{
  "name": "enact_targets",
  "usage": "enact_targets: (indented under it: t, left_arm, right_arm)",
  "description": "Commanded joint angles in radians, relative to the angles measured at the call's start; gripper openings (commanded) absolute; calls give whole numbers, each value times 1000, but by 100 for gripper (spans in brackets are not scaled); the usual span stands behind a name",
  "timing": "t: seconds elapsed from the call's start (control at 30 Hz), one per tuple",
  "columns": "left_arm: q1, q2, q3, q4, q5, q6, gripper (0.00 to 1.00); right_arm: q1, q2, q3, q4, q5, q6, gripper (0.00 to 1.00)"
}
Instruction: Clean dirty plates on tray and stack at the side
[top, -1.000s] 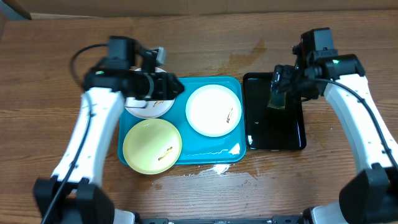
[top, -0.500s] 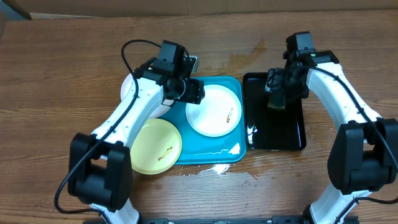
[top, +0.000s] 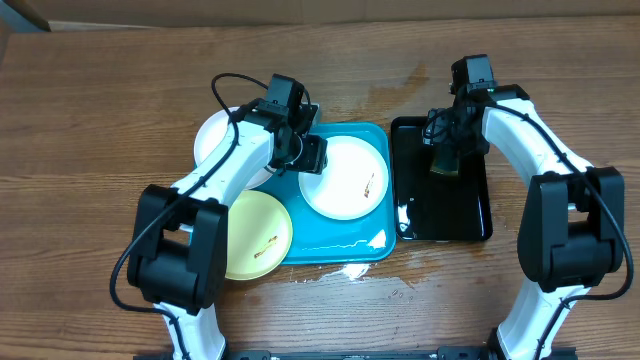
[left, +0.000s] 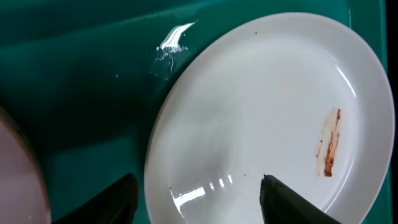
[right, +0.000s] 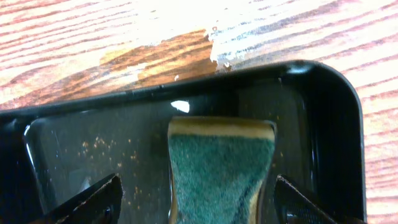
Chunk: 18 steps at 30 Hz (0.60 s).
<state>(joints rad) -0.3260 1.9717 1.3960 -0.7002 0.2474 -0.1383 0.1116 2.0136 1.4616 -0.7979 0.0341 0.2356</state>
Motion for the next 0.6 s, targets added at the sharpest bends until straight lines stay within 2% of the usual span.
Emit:
enact_targets:
  t: [0.0,0.3,0.47,0.57]
  left_arm:
    - [-12,43,14,6,-11,8,63]
    - [-16,68,14,18,-11,8,58]
    - [-17,68,14,17,-11,8,48]
    - [-16,68,14,17,-12,8,48]
  right_arm:
    - [0,9,-40,45,18,5,79]
    - [0,9,-133,142,18,4,72]
    - [0,9,-159,172,18,4,64]
    - [0,9,-159,172,17,4,60]
